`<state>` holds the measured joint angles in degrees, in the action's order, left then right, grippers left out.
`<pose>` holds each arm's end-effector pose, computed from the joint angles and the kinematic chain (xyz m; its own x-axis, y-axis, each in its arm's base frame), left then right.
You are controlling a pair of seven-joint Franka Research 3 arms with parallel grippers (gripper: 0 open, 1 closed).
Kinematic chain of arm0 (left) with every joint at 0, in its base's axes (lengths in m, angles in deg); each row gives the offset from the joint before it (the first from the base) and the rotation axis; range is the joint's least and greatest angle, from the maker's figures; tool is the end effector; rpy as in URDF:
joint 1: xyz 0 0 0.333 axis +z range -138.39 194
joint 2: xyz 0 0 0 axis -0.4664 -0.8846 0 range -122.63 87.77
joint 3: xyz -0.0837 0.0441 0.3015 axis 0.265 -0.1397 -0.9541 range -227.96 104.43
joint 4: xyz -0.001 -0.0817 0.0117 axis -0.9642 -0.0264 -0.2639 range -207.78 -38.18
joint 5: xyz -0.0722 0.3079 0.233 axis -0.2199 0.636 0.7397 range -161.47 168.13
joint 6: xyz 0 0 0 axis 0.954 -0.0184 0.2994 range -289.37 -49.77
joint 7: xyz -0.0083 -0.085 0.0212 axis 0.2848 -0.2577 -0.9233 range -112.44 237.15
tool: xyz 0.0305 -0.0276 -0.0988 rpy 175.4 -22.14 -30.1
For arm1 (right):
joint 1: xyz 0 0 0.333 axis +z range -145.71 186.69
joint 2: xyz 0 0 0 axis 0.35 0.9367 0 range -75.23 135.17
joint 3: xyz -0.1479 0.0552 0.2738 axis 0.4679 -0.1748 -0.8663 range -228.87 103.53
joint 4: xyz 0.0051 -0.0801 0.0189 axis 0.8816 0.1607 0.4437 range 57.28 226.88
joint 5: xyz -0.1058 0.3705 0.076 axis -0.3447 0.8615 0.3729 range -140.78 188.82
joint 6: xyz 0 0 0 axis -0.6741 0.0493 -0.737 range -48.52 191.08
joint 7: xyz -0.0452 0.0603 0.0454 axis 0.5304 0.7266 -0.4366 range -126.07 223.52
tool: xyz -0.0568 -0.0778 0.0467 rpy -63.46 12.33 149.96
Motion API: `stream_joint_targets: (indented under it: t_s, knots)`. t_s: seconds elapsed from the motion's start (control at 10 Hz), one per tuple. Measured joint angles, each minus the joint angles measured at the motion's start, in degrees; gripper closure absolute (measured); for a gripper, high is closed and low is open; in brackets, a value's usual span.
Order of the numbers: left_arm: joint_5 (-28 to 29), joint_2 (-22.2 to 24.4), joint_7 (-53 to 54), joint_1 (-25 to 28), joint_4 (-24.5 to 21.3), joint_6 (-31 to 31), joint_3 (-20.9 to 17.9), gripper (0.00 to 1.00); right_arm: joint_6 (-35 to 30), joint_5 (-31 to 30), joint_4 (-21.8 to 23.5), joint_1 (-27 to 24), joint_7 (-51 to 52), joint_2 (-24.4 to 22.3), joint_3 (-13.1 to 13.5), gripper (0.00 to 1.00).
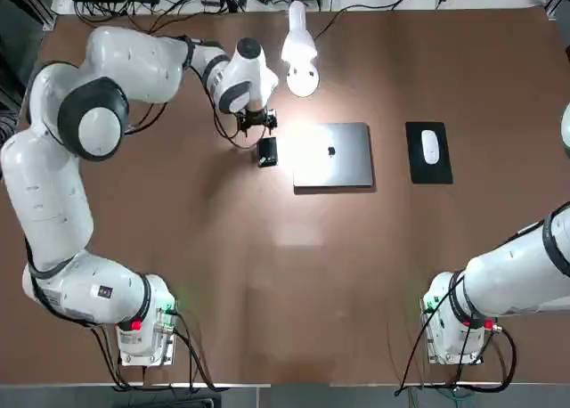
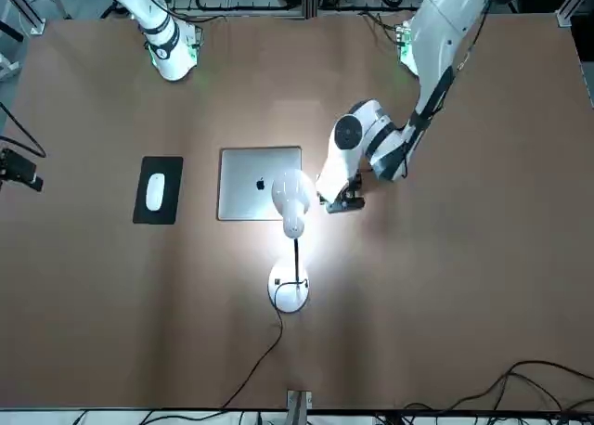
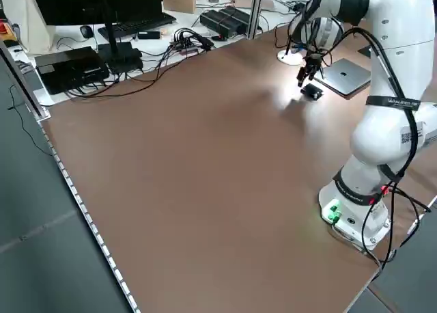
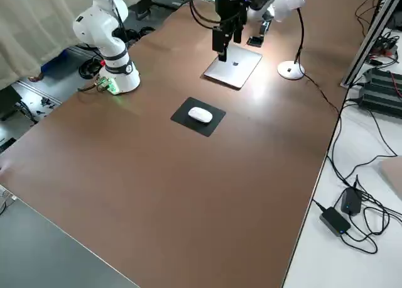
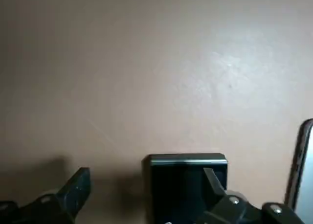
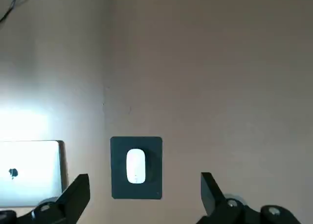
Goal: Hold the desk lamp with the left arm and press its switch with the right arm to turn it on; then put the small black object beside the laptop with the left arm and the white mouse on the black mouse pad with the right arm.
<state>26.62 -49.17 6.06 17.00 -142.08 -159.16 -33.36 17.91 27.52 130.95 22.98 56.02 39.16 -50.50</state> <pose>0.4896 -0.3767 0.2238 0.9982 0.0596 -0.0071 0.0592 -0.9971 -0.0476 0.6003 -0.0847 0.6154 0.9983 -0.0392 0.0429 -0.0383 -0.9990 -0.0221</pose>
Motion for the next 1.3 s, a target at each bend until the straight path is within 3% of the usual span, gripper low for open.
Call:
stream_joint_targets:
  t_s: [0.2, 0.5, 0.6, 0.7, 0.8, 1.1, 1.2, 1.3]
  knots:
    - [-0.14, 3.59, 6.79, 9.63, -0.41, 2.69, 4.19, 0.0, -0.33, 0.0, -0.24, 0.32, -2.22, 0.26, -0.28, 0.0]
    - [-0.51, 6.84, 18.51, 36.15, -0.37, 10.68, 22.17, 0.0, -0.23, -0.02, -0.25, 0.04, -2.54, 0.57, -0.16, 0.0]
    - [-2.66, 8.46, 22.56, 42.13, 0.34, 12.15, 25.81, 0.0, -0.13, -0.04, -0.25, 0.15, -2.7, 0.6, -0.21, 0.0]
    - [-6.42, 11.02, 27.04, 43.14, 2.21, 14.77, 25.02, 0.0, 0.09, -0.07, -0.25, 0.15, -2.8, 0.64, -0.2, 0.0]
    - [-10.7, 13.97, 31.51, 40.42, 4.69, 18.06, 20.57, 0.0, 0.2, -0.14, -0.25, 0.1, -2.85, 0.66, -0.16, 0.0]
    - [-20.97, 23.93, 41.79, 19.88, 8.24, 23.37, -6.13, 0.0, 0.39, -0.16, -0.25, 0.27, -2.88, 0.8, -0.26, 0.0]
    - [-22.07, 27.24, 44.62, 15.85, 8.36, 26.28, -12.15, 0.0, 0.67, -0.17, -0.25, 0.38, -2.88, 0.83, -0.29, 0.0]
    - [-22.44, 30.6, 46.49, 14.34, 8.47, 30.28, -15.03, 0.0, 0.8, -0.17, -0.25, 0.44, -2.88, 0.86, -0.31, 0.0]
